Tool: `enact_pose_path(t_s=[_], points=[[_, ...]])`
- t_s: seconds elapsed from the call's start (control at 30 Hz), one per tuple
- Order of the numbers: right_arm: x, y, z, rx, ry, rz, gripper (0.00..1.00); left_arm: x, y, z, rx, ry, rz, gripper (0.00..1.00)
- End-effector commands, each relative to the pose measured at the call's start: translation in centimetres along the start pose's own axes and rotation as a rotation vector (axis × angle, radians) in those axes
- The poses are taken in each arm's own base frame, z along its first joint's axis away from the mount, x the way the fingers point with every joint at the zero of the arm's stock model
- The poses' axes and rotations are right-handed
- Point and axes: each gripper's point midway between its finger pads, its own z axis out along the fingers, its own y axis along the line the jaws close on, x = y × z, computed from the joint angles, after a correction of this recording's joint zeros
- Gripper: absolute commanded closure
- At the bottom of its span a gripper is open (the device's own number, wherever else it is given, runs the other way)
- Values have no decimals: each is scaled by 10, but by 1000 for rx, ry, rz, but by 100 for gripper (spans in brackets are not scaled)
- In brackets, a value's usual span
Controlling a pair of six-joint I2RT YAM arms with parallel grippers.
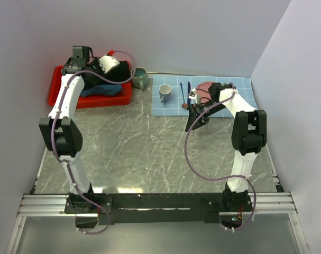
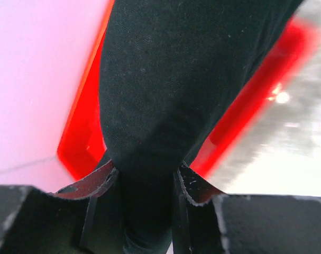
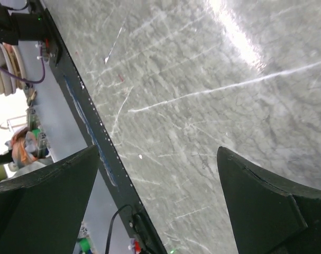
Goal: Roll the t-shirts
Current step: Place the T-shirt in the bin.
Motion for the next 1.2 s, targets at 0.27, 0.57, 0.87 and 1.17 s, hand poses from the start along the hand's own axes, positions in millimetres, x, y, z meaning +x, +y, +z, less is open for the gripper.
enact_pose_path(t_s=[0.27, 0.57, 0.87, 1.17], points=[[3, -7, -1, 33, 23, 42, 0, 36, 59, 43, -332, -119, 68, 99], [27, -28, -5, 154, 153, 16, 0, 70, -4, 88, -155, -148, 154, 99], [24, -25, 11, 184, 202, -40, 0, 93, -47, 119, 176, -102, 162, 99], [19, -31, 13, 189, 204, -40, 0, 117, -102, 121, 496, 5, 161, 98]])
